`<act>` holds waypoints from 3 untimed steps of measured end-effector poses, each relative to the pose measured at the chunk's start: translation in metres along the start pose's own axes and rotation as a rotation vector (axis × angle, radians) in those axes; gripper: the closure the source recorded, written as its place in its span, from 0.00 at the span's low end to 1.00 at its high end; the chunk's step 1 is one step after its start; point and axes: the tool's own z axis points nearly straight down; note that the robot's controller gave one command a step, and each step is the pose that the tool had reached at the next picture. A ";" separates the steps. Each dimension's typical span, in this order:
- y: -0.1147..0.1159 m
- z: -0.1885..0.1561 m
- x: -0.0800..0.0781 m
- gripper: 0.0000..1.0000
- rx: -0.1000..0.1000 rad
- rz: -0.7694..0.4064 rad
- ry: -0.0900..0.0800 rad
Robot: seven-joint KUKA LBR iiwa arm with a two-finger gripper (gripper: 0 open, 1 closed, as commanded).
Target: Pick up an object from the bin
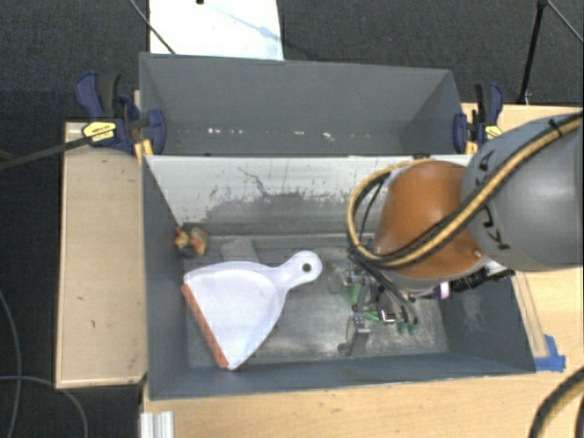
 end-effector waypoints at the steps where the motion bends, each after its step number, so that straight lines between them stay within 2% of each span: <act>1: 0.000 -0.004 -0.002 0.00 -0.001 0.002 -0.008; 2: -0.054 -0.017 -0.075 0.00 0.000 -0.011 -0.009; 3: -0.057 -0.014 -0.082 0.00 0.001 0.012 -0.013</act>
Offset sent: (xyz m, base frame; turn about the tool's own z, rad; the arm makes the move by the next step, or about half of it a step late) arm 0.0827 -0.0610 0.0174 -0.0107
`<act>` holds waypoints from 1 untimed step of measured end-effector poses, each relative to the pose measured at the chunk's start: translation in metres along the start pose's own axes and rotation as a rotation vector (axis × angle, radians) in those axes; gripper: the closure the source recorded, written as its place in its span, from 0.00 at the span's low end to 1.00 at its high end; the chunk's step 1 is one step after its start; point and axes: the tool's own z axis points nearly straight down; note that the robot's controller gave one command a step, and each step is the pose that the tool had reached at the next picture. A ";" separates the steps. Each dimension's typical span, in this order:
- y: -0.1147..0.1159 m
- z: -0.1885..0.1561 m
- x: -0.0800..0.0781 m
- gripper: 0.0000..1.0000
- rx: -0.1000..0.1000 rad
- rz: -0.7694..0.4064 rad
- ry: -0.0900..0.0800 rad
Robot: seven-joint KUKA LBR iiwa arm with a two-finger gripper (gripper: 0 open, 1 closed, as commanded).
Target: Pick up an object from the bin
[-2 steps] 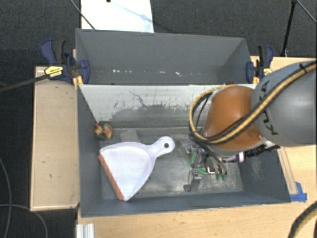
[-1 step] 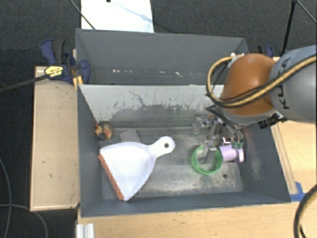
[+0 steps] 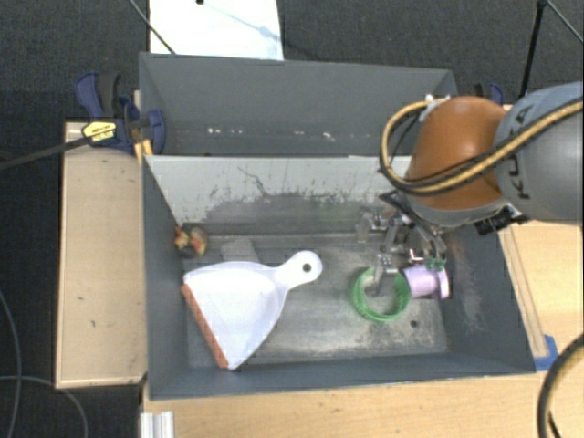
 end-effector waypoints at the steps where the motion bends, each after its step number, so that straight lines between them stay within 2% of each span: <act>1: 0.061 0.034 -0.002 0.00 -0.001 -0.058 0.001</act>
Offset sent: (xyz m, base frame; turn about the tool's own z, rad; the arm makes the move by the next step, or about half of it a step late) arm 0.0096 0.0263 -0.0715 0.0145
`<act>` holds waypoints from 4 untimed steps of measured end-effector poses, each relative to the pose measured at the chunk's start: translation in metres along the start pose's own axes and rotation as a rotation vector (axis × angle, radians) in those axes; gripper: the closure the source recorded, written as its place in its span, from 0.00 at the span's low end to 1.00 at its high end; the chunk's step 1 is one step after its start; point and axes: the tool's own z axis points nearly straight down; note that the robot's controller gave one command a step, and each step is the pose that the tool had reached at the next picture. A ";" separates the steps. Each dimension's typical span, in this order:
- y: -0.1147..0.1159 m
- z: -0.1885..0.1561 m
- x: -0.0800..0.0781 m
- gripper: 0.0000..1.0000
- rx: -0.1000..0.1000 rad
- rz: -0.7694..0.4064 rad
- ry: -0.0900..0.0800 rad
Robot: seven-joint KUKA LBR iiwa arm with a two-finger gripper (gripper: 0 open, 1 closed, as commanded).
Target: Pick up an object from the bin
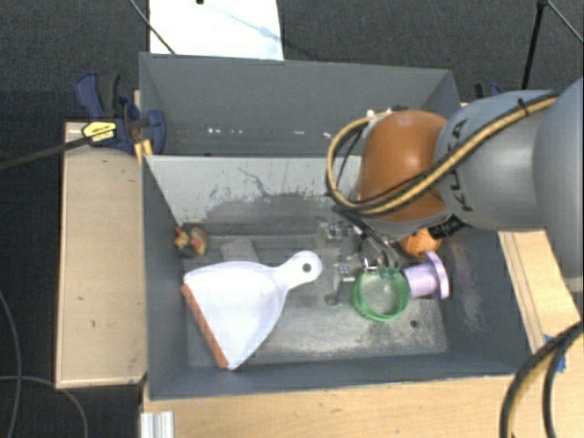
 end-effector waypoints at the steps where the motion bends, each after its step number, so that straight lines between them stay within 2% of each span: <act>1: 0.023 0.019 -0.003 0.00 -0.006 -0.005 0.004; 2: 0.059 0.037 -0.006 1.00 0.001 -0.181 0.002; 3: 0.059 0.037 -0.006 1.00 0.001 -0.181 0.002; 4: 0.059 -0.010 -0.002 1.00 -0.001 -0.171 0.011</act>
Offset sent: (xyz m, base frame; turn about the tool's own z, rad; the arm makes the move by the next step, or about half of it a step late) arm 0.0016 0.0608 -0.0372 -0.1830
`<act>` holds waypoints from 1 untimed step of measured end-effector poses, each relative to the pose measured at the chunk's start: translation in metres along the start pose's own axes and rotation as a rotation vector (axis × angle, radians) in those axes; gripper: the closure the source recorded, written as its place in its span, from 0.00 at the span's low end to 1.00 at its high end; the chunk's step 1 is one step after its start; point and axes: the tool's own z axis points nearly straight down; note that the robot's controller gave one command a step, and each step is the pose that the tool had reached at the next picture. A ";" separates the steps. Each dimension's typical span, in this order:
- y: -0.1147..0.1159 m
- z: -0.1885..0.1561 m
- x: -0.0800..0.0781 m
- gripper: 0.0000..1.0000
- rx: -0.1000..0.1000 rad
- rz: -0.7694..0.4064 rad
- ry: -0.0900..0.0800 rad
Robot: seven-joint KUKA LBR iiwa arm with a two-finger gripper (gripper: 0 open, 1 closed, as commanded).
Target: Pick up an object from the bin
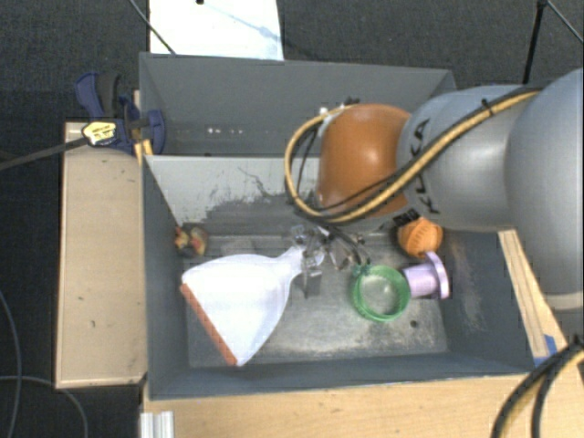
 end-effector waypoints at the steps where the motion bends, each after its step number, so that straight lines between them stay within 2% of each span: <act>1: 0.013 -0.195 0.027 1.00 0.000 0.104 -0.015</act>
Offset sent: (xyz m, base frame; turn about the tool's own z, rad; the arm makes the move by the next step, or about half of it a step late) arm 0.0000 0.0000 0.0000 0.0000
